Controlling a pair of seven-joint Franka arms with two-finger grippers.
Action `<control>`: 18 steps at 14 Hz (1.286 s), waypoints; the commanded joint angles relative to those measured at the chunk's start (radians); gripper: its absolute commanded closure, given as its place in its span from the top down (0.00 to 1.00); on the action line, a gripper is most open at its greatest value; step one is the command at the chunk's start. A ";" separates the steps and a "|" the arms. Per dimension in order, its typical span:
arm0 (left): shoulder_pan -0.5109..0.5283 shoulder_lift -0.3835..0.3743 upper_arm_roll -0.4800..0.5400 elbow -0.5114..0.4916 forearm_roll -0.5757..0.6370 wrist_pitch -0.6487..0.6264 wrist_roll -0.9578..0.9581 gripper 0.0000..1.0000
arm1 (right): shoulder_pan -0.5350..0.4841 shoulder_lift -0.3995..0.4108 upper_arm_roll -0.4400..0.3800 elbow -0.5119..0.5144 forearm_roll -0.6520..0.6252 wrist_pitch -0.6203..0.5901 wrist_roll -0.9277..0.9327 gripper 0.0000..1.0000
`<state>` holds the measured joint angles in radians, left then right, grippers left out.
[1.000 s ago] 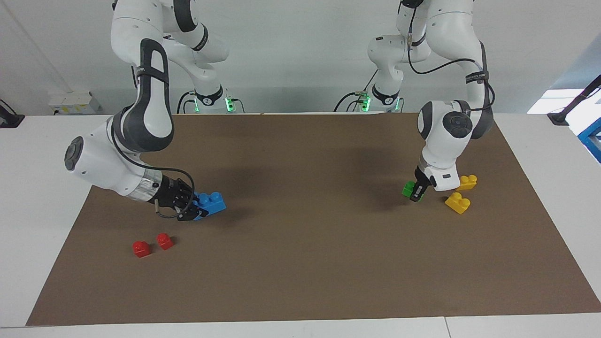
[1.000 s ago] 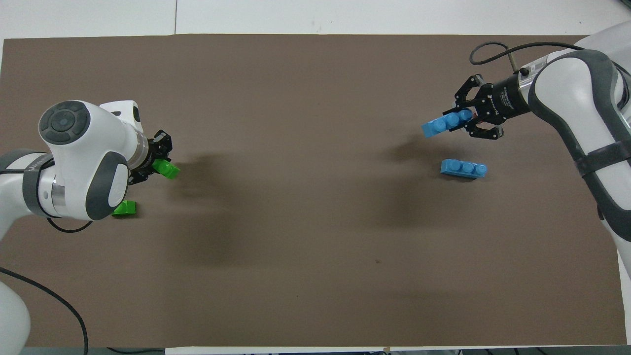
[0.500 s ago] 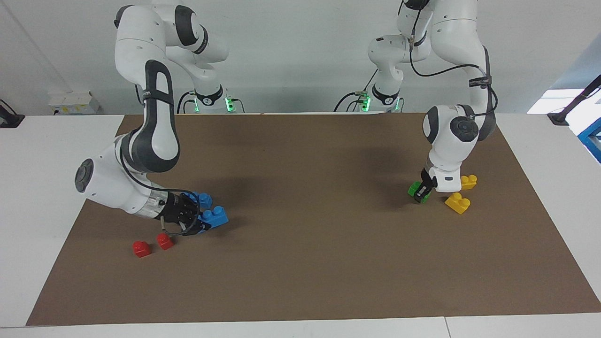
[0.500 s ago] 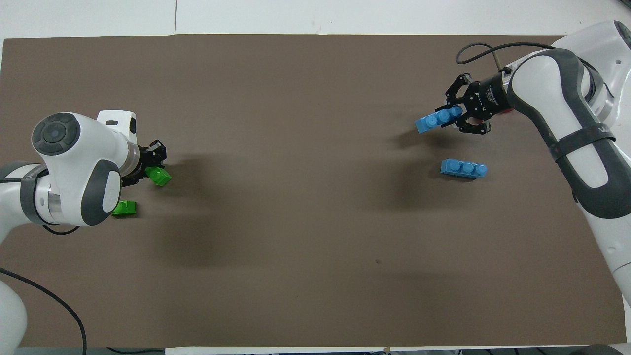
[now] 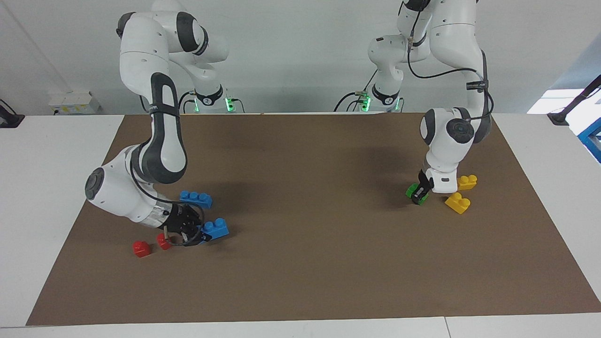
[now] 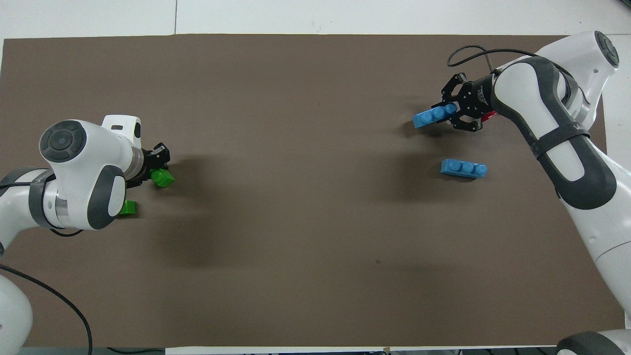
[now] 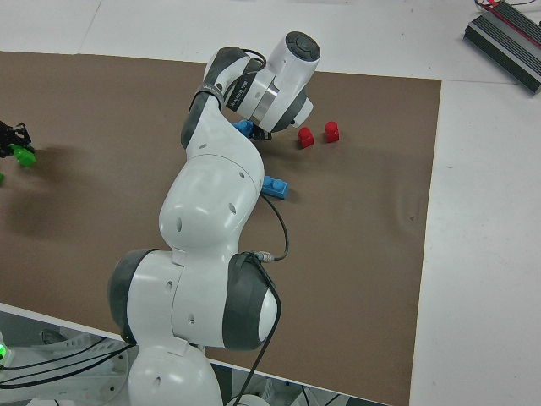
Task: Remove green block with left arm and hold with right
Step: 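Set the green brick near the yellow bricks and withdraw the left gripper, then lower the blue brick near the red brick and withdraw the right gripper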
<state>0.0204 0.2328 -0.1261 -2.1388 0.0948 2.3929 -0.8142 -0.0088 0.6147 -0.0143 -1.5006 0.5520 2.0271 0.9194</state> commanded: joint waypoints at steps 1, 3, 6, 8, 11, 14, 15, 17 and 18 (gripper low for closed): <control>0.013 -0.012 -0.007 -0.024 -0.009 0.025 0.030 1.00 | -0.023 -0.007 0.008 -0.046 -0.010 0.038 -0.016 0.00; 0.015 -0.020 -0.007 -0.016 -0.009 0.014 0.027 1.00 | -0.031 -0.013 0.008 -0.062 -0.012 0.039 -0.028 0.00; 0.016 -0.050 -0.007 0.046 -0.009 -0.093 0.027 1.00 | -0.031 -0.021 0.010 -0.086 -0.009 0.059 -0.040 0.00; 0.016 -0.070 -0.007 0.123 -0.009 -0.196 0.039 1.00 | -0.028 -0.021 0.008 -0.089 -0.009 0.059 -0.037 0.00; 0.039 -0.104 -0.003 0.247 -0.009 -0.360 0.166 1.00 | -0.014 -0.026 0.005 -0.099 -0.021 0.061 -0.033 1.00; 0.047 -0.125 0.002 0.382 -0.009 -0.547 0.422 1.00 | -0.014 -0.026 0.005 -0.095 -0.023 0.058 -0.039 1.00; 0.050 -0.148 0.000 0.398 -0.009 -0.581 0.469 1.00 | -0.014 -0.027 0.005 -0.090 -0.023 0.053 -0.037 1.00; 0.049 -0.219 0.000 0.389 -0.009 -0.618 0.527 1.00 | -0.014 -0.044 0.005 -0.076 -0.026 0.033 -0.034 1.00; 0.044 -0.246 0.000 0.389 -0.009 -0.647 0.542 1.00 | -0.014 -0.061 0.004 -0.073 -0.038 0.009 -0.033 1.00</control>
<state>0.0616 0.0514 -0.1207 -1.7388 0.0942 1.8020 -0.3290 -0.0179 0.5982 -0.0161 -1.5609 0.5483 2.0610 0.9011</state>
